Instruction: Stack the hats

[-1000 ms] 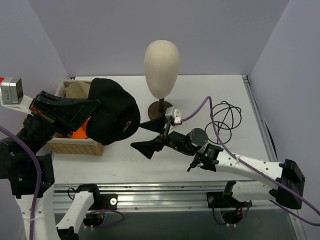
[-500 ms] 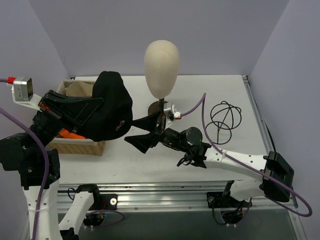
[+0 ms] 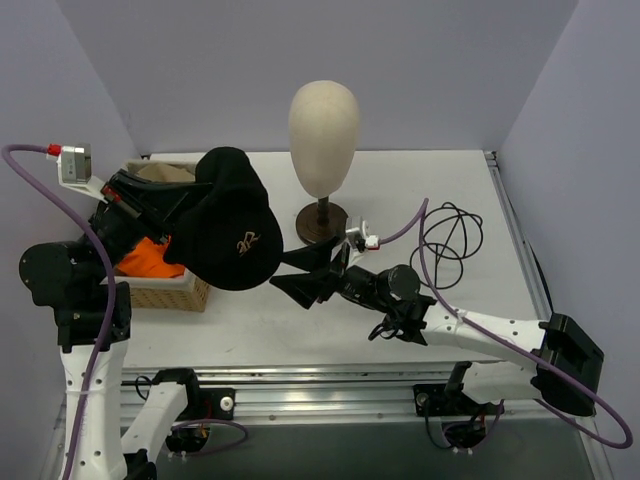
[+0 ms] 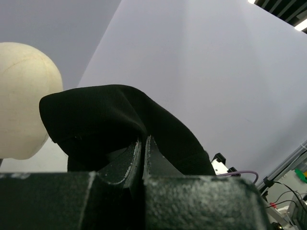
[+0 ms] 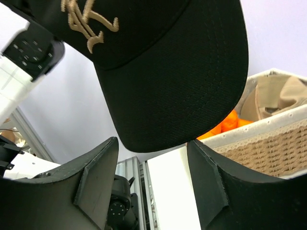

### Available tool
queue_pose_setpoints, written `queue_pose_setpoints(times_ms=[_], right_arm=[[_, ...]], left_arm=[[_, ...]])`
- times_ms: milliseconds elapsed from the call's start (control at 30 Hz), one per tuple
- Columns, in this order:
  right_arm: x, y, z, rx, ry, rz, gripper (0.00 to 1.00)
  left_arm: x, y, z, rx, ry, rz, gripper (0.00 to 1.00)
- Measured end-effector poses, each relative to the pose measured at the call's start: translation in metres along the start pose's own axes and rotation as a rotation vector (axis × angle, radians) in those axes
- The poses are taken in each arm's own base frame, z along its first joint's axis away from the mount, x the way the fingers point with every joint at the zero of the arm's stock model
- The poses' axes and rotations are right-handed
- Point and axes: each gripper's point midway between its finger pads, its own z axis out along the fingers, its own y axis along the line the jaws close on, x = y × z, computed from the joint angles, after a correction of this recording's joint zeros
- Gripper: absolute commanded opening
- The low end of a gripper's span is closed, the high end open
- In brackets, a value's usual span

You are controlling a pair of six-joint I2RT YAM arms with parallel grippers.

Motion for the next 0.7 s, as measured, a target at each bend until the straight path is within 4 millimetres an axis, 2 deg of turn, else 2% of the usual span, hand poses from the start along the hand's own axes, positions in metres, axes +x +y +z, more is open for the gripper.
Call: queue_pose_setpoints(times_ms=[133, 333, 467, 633, 700], right_arm=[[-0.007, 0.002, -0.003, -0.005, -0.014, -0.012, 0.56], [-0.001, 0.002, -0.010, 0.003, 0.004, 0.010, 0.56], [-0.011, 0.008, -0.011, -0.009, -0.018, 0.021, 0.53], [-0.020, 0.015, -0.012, -0.022, -0.044, 0.059, 0.50], [-0.021, 0.014, -0.012, -0.020, -0.046, 0.078, 0.53]], left_arm=[[0.008, 0.017, -0.004, -0.031, -0.010, 0.014, 0.02], [0.027, 0.044, -0.011, -0.068, 0.012, 0.005, 0.02], [0.038, 0.059, -0.014, -0.079, 0.029, -0.009, 0.02], [0.048, 0.067, -0.016, -0.062, 0.050, -0.002, 0.02], [0.052, 0.070, -0.017, -0.053, 0.056, 0.004, 0.02]])
